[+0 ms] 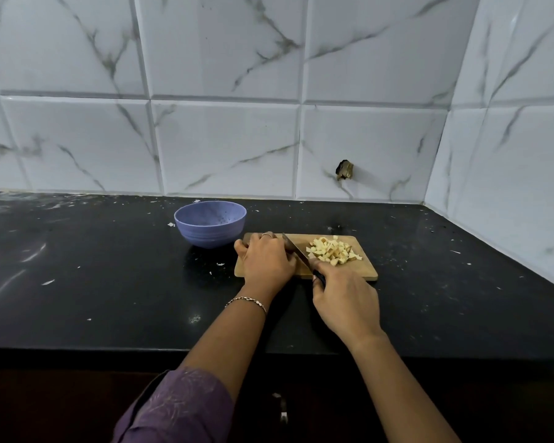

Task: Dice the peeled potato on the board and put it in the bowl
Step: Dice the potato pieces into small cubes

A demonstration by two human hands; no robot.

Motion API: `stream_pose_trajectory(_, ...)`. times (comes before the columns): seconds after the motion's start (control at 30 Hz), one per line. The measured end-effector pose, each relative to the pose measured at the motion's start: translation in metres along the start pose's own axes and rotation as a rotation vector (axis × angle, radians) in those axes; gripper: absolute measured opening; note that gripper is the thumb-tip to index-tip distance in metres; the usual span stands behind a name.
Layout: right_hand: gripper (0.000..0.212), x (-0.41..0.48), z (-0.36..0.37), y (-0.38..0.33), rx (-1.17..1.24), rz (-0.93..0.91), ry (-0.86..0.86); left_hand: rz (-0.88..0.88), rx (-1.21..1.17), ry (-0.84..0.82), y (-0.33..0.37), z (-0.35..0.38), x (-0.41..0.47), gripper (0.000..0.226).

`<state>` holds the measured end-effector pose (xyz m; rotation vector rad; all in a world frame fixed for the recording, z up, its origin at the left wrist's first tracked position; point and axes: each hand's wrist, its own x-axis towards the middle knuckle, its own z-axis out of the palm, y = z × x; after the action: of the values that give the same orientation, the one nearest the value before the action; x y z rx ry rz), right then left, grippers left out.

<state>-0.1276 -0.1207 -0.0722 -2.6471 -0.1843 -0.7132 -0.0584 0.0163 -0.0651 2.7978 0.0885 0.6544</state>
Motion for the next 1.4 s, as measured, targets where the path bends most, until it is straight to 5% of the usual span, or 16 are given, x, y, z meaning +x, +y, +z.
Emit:
stream_pose_trajectory(0.4,0.048,-0.001,0.005,-0.005,-0.18,-0.09,0.017,-0.055,-0.009,0.029,-0.001,0.0,-0.003,0.022)
stream_pose_trajectory(0.8,0.044,-0.003,0.002,-0.002,-0.004,-0.022,0.046,-0.022,-0.055,0.007,-0.006,0.011,0.006,0.02)
stream_pose_trajectory(1.4,0.043,0.003,0.008,-0.005,-0.164,-0.146,-0.002,-0.041,-0.064,0.057,-0.001,0.006,0.003,0.024)
